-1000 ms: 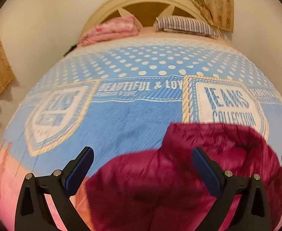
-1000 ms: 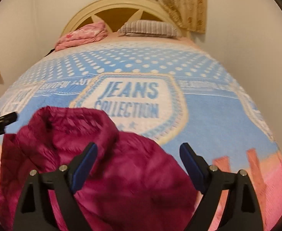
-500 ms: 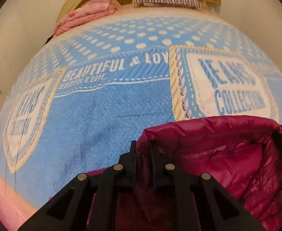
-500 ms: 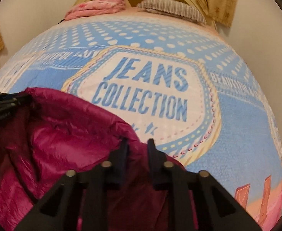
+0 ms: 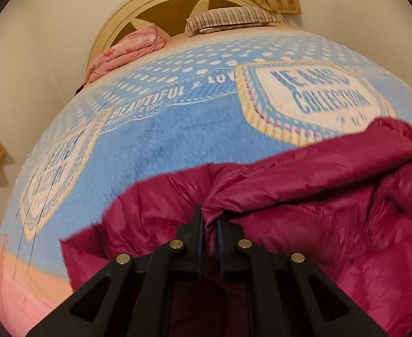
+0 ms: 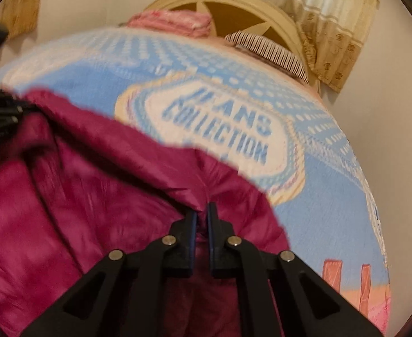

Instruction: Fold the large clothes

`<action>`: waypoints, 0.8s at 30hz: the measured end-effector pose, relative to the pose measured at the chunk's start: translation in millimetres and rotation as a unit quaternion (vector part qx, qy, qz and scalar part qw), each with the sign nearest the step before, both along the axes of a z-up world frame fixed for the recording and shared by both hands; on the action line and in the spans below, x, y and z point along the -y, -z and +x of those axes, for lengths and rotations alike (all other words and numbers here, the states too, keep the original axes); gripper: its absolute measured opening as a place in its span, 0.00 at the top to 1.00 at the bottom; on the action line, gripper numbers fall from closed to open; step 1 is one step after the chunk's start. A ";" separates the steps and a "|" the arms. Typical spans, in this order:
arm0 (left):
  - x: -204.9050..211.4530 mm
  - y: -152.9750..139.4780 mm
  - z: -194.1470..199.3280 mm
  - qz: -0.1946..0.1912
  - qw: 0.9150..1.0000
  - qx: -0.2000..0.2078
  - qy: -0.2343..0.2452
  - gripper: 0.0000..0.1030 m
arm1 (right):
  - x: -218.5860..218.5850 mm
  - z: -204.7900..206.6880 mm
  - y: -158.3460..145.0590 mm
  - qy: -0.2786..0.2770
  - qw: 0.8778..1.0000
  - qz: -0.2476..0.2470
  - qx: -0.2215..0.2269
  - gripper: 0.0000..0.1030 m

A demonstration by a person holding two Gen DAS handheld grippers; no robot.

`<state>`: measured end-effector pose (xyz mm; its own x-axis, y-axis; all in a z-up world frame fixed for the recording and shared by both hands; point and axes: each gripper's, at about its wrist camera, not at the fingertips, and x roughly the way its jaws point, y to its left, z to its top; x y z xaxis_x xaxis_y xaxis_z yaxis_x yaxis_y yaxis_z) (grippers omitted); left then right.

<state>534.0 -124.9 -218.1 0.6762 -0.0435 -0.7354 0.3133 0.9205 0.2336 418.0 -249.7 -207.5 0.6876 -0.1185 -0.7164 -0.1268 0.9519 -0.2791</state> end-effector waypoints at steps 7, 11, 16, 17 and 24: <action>-17.7 -35.1 -6.4 -0.057 0.998 0.005 -0.011 0.65 | 4.7 1.0 3.4 0.007 1.000 -0.006 -0.004 0.93; -37.6 -67.1 -11.3 -0.085 0.993 0.067 -0.045 0.21 | 6.0 0.1 5.0 0.009 1.000 -0.006 -0.005 0.93; -32.7 -54.2 23.1 -0.027 0.994 0.048 -0.096 0.19 | 8.9 -1.8 0.4 0.006 1.000 0.012 -0.010 0.91; -29.2 -42.8 31.2 -0.010 0.995 0.034 -0.097 0.19 | 11.7 -3.2 -3.0 0.002 1.000 0.025 -0.015 0.83; -35.1 -36.2 23.3 -0.028 0.995 0.019 -0.099 0.19 | 41.7 -25.6 -43.0 0.021 0.997 0.069 -0.002 0.35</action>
